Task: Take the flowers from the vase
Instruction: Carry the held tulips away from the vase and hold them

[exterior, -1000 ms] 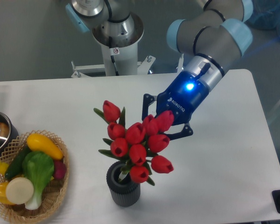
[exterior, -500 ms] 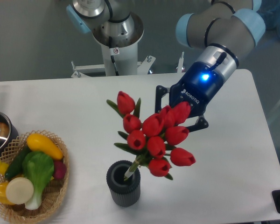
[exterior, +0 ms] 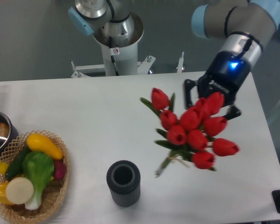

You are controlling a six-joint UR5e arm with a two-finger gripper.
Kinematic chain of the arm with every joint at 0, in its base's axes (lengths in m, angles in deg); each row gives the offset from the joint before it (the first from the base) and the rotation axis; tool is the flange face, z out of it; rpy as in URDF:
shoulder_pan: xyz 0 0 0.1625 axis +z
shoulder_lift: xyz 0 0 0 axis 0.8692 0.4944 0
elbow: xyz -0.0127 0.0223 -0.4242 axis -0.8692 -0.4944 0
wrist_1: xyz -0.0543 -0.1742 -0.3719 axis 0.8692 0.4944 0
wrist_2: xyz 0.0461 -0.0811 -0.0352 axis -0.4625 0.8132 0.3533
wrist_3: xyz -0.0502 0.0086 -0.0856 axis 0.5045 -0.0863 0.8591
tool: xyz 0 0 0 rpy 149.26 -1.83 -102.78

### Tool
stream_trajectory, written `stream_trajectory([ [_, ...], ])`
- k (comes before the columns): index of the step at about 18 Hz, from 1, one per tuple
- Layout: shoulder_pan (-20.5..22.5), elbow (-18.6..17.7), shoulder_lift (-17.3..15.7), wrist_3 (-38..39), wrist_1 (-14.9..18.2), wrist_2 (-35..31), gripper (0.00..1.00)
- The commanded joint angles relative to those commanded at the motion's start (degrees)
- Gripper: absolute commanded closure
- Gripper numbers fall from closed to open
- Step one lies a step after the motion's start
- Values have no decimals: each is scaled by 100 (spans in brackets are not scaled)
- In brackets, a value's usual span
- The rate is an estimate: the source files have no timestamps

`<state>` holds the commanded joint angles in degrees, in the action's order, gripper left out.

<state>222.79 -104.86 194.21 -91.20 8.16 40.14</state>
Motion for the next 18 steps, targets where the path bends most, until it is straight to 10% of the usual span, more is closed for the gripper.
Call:
stream_trajectory([
  [18, 572, -114, 44, -70, 35, -738, 86],
])
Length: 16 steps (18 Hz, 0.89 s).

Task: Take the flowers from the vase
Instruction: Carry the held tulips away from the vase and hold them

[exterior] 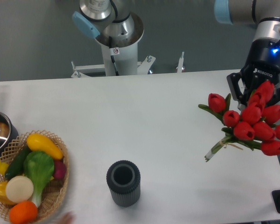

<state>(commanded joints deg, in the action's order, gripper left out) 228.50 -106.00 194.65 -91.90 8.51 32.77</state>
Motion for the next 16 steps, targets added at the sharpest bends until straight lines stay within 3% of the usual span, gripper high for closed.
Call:
stream_trajectory([
  [3, -79, -26, -35, 70, 26, -430, 85],
  [9, -632, -26, -53, 141, 202, -1696, 84],
  [16, -1116, -88, -97, -763, 298, -3260, 84],
])
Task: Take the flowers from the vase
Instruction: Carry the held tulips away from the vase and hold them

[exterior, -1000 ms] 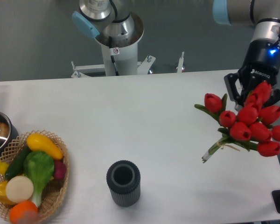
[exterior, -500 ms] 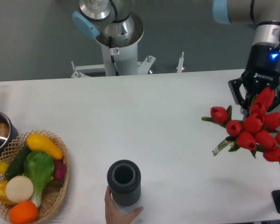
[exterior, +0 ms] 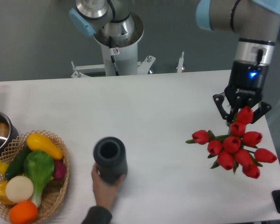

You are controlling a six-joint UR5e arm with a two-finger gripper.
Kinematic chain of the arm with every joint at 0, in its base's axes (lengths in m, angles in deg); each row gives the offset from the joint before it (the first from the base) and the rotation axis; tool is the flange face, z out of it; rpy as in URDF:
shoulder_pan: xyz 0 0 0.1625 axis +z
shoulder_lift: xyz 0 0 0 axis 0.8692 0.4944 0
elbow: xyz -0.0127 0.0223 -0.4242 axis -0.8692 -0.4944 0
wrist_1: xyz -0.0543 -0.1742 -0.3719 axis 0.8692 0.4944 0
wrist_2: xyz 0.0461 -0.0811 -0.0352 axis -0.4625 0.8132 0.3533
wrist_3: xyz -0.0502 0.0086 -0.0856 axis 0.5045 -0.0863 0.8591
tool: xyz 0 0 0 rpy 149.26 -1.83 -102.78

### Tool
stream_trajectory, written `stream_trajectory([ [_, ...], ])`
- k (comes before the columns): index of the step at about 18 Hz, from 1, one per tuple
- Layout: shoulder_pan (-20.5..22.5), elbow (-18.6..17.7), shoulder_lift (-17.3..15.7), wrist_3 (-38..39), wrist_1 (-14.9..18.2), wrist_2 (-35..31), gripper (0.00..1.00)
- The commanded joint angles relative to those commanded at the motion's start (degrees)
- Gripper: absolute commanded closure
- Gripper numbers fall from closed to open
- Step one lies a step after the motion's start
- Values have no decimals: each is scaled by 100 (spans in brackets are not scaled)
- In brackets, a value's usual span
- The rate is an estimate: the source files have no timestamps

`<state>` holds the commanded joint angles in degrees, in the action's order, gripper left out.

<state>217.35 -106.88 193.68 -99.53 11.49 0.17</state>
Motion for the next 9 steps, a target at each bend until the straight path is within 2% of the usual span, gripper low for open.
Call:
stream_trajectory([
  [5, -219, 105, -18, -1011, 1027, -1002, 84],
  [9, -317, 79, 26, -1241, 1117, -1329, 85],
])
